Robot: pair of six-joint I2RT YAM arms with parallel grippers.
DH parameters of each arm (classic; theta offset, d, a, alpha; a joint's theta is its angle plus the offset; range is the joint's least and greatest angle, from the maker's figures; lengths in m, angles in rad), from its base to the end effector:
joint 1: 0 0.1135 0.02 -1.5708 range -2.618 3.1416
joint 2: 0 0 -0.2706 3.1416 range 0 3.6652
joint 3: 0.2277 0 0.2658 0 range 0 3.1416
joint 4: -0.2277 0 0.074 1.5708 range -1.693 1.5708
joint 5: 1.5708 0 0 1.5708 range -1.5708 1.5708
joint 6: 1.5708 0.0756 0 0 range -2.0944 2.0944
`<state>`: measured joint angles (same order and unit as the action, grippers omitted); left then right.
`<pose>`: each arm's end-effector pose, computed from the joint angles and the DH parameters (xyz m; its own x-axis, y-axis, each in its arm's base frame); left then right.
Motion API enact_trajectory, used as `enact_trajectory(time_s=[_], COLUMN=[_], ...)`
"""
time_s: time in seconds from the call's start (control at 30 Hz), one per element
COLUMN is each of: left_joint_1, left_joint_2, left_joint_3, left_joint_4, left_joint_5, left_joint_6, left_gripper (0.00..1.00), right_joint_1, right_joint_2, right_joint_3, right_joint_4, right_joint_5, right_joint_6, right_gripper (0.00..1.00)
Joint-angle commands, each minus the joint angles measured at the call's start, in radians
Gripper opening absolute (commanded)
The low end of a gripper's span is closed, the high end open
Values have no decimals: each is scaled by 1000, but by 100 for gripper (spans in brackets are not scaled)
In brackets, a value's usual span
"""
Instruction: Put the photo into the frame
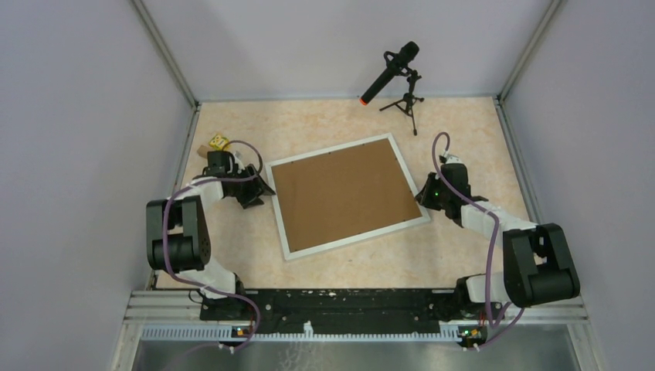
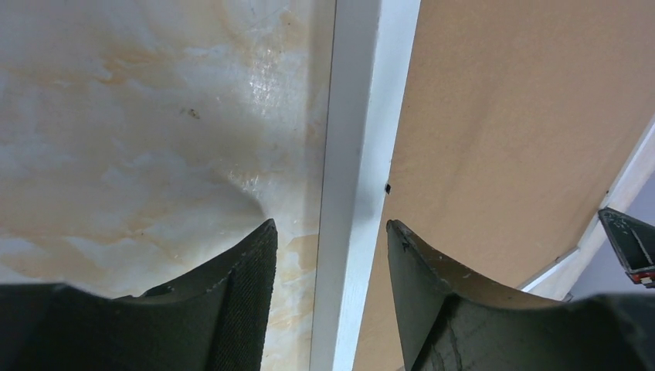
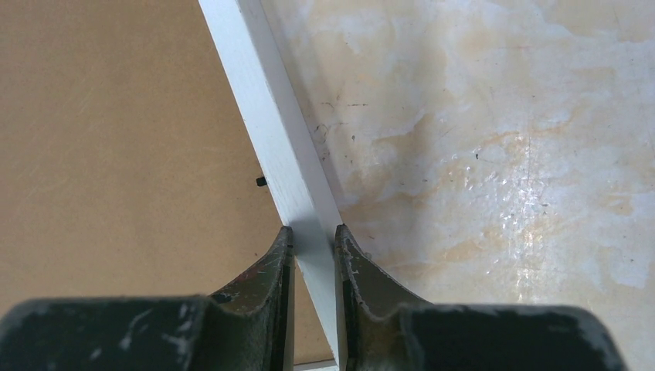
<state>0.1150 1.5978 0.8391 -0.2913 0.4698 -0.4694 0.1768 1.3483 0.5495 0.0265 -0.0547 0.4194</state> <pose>0.3286 0.0035 0.1267 -0.8234 -0.5011 -0.2661 -0.2815 0.7680 -0.5753 0.2857 0.0552 0.1294 -0.7146 0.2854 -0.6387 0.0841 0.9414 0.3265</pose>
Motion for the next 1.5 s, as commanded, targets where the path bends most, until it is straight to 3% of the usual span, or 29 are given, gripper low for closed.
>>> enact_trajectory(time_s=[0.0, 0.27, 0.87, 1.47], left_joint_1=[22, 24, 23, -87], left_joint_2=[17, 67, 79, 144], left_joint_3=[13, 24, 50, 104], left_joint_4=[55, 84, 33, -60], left_joint_5=[35, 76, -37, -190], left_joint_6=[-34, -47, -51, -54], left_gripper=[60, 58, 51, 53], right_joint_1=[7, 7, 7, 7], right_joint_2=[23, 24, 13, 8], right_joint_3=[-29, -29, -35, -40], right_joint_4=[-34, -6, 3, 6], right_joint_5=[11, 1, -18, -31], right_joint_6=[15, 10, 5, 1], right_gripper=[11, 11, 10, 7])
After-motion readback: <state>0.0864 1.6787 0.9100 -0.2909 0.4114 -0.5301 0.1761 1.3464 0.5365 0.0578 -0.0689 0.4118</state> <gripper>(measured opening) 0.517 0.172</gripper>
